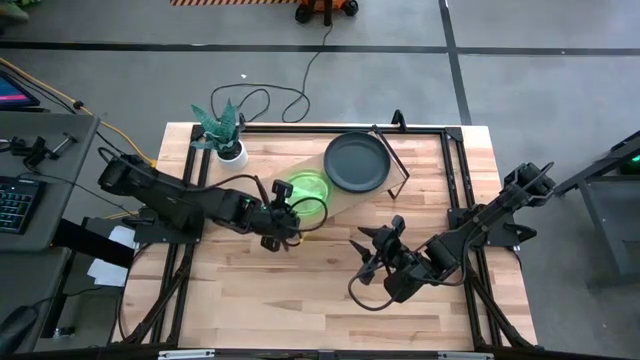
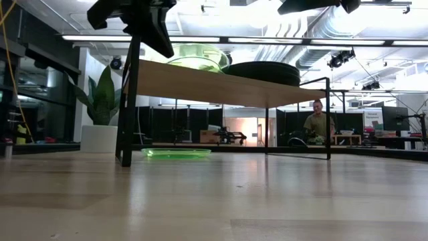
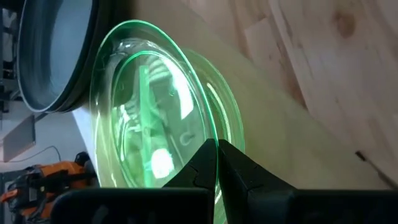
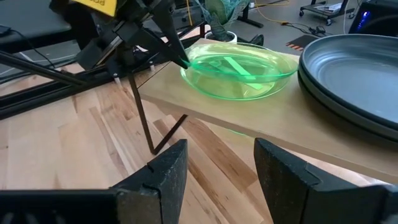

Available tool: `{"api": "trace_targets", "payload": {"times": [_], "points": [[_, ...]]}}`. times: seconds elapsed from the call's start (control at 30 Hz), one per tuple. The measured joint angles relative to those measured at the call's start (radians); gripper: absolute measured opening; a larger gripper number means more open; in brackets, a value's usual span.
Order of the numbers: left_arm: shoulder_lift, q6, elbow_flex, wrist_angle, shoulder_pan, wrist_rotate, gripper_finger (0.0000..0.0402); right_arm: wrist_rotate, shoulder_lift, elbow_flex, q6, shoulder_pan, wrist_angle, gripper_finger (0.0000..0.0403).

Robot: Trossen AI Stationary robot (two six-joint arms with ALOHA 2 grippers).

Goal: Place and stack plates onto a shelf
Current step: Stack the bottom green plate on top of the green plate on the shelf, then stack the green plate on top of the other green plates on the shelf

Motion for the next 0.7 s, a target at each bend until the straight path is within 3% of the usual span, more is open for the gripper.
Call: {"api": "trace_targets", "payload": {"times": [0.23, 0.7], "points": [[0.000, -0.001, 0.000, 0.005, 0.024, -0.008, 0.0013, -0.006, 0.000, 0.000, 0.000, 0.000, 0.000, 0.0170], [-0.028, -0.029, 0.004, -0.019, -0.013, -0.009, 0.0141, -0.006, 0.000, 0.000, 0.021, 0.000, 0.000, 0.0170]]}}
